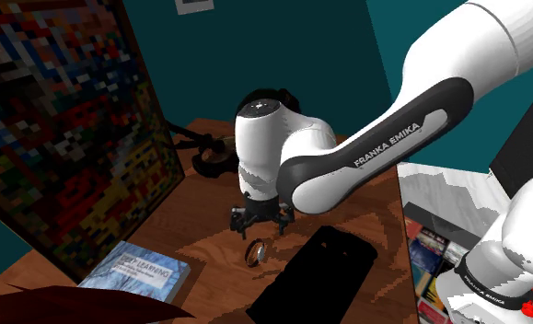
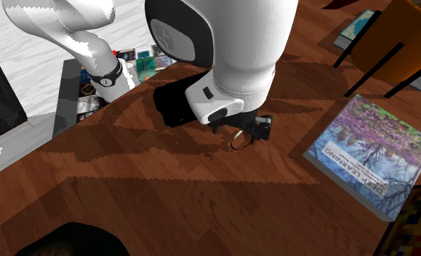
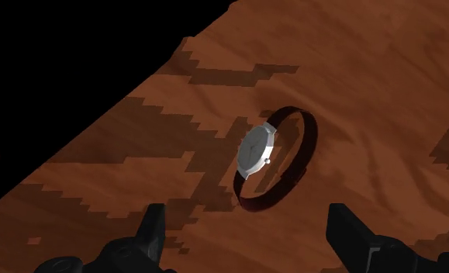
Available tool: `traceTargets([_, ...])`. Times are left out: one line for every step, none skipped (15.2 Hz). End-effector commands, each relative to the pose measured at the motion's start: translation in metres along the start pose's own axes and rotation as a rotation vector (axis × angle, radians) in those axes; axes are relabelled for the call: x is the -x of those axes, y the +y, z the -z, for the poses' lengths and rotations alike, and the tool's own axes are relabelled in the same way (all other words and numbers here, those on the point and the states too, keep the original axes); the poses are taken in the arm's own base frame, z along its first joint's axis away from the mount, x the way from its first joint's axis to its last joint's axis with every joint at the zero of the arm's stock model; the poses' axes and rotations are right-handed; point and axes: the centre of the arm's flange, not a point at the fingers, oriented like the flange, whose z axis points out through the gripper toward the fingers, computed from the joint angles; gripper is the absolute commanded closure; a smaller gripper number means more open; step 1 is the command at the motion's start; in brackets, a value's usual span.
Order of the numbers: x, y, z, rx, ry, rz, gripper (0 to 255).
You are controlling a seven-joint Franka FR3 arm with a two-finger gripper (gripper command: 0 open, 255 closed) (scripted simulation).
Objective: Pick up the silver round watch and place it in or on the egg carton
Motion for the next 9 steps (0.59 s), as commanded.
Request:
traceTargets([0.000, -0.001, -0.010, -0.001, 0.000, -0.002, 0])
traceTargets([0.000, -0.001, -0.015, -0.001, 0.000, -0.002, 0])
traceTargets([0.000, -0.001, -0.020, -0.001, 0.000, -0.002, 0])
traceTargets([0.000, -0.001, -0.029, -0.001, 0.000, -0.002, 0])
traceTargets([0.000, -0.001, -0.029, -0.001, 0.000, -0.002, 0])
traceTargets([0.000, -0.001, -0.029, -0.001, 0.000, -0.002, 0])
traceTargets([0.000, -0.001, -0.029, -0.001, 0.000, -0.002, 0])
traceTargets([0.000, -0.001, -0.029, -0.001, 0.000, -0.002, 0])
traceTargets([0.000, -0.001, -0.029, -0.001, 0.000, -0.002, 0])
